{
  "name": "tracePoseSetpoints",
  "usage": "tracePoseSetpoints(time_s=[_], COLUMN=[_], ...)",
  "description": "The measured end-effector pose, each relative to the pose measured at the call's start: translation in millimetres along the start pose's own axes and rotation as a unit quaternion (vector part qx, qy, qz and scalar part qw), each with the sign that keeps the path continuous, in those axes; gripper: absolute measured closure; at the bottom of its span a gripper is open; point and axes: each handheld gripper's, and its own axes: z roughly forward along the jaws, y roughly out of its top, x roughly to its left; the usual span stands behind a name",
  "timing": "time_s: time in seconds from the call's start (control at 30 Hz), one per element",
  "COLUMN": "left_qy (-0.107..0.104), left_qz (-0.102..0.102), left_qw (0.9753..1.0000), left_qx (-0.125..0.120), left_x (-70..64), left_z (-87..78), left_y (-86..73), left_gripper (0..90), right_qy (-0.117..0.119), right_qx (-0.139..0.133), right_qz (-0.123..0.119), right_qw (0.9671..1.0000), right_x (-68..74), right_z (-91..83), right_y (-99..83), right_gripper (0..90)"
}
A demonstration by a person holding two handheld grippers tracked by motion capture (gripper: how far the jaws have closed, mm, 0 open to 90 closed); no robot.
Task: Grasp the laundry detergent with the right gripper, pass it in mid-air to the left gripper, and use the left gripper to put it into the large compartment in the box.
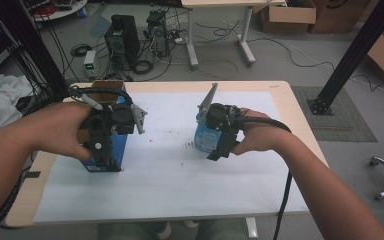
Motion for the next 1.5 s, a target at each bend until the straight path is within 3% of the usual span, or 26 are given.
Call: tracePoseSetpoints(time_s=[0.03, 0.07, 0.13, 0.27, 0.4, 0.57, 0.67, 0.83, 0.97, 1.13, 1.2, 1.37, 1.47, 1.5], left_qy=[0.000, -0.001, -0.001, 0.000, 0.001, 0.001, 0.005, 0.008, 0.011, 0.009, 0.008, 0.010, 0.010, 0.010], left_qz=[0.000, 0.000, -0.001, 0.000, 0.002, 0.004, 0.004, 0.003, 0.004, 0.005, 0.004, 0.003, 0.004, 0.005], left_qw=[1.0000, 1.0000, 1.0000, 0.9999, 0.9999, 0.9999, 0.9999, 0.9999, 0.9997, 0.9999, 0.9999, 0.9999, 0.9998, 0.9998], left_qx=[0.000, -0.003, -0.009, -0.014, -0.017, -0.012, -0.012, -0.011, -0.020, -0.014, -0.012, -0.012, -0.014, -0.016], left_x=[0.0, 1.0, 1.8, 2.9, 3.9, 4.6, 4.6, 5.0, 5.6, 5.5, 5.5, 5.2, 6.1, 6.4], left_z=[0.0, 1.1, 2.1, 0.8, 0.0, 0.4, 1.2, 0.2, -0.3, 1.4, 2.1, 2.6, 1.9, 2.0], left_y=[0.0, 0.1, 0.4, 2.1, 4.3, 6.1, 5.9, 5.4, 4.7, 5.9, 5.9, 6.2, 7.3, 7.6], left_gripper=[0.1, 0.1, 0.1, 0.1, 0.2, 0.1, 0.1, 0.1, 0.1, 0.1, 0.1, 0.1, 0.1, 0.1], right_qy=[0.000, 0.000, -0.006, -0.023, -0.041, -0.053, -0.061, -0.101, -0.115, -0.133, -0.142, -0.151, -0.152, -0.158], right_qx=[0.000, -0.034, -0.073, -0.142, -0.204, -0.254, -0.284, -0.302, -0.317, -0.330, -0.329, -0.323, -0.331, -0.336], right_qz=[0.000, 0.008, 0.010, 0.018, 0.040, 0.073, 0.092, 0.117, 0.133, 0.148, 0.156, 0.171, 0.179, 0.184], right_qw=[1.0000, 0.9994, 0.9973, 0.9894, 0.9774, 0.9630, 0.9523, 0.9405, 0.9320, 0.9227, 0.9203, 0.9186, 0.9137, 0.9102], right_x=[0.0, 0.7, 2.5, 7.6, 10.0, 9.7, 10.3, 12.9, 13.4, 8.6, 5.1, -5.8, -12.9, -15.0], right_z=[0.0, -1.7, -3.4, -6.9, -8.0, -4.4, -1.5, 3.6, 11.6, 24.5, 30.6, 49.1, 60.1, 63.5], right_y=[0.0, -5.0, -11.2, -26.8, -47.3, -74.6, -94.0, -122.0, -142.8, -161.9, -166.4, -170.2, -171.0, -171.3], right_gripper=[0.0, 0.0, 0.0, 0.0, 0.0, 0.0, 0.0, 0.0, 0.0, 0.0, 0.0, 0.0, 0.0, 0.0])
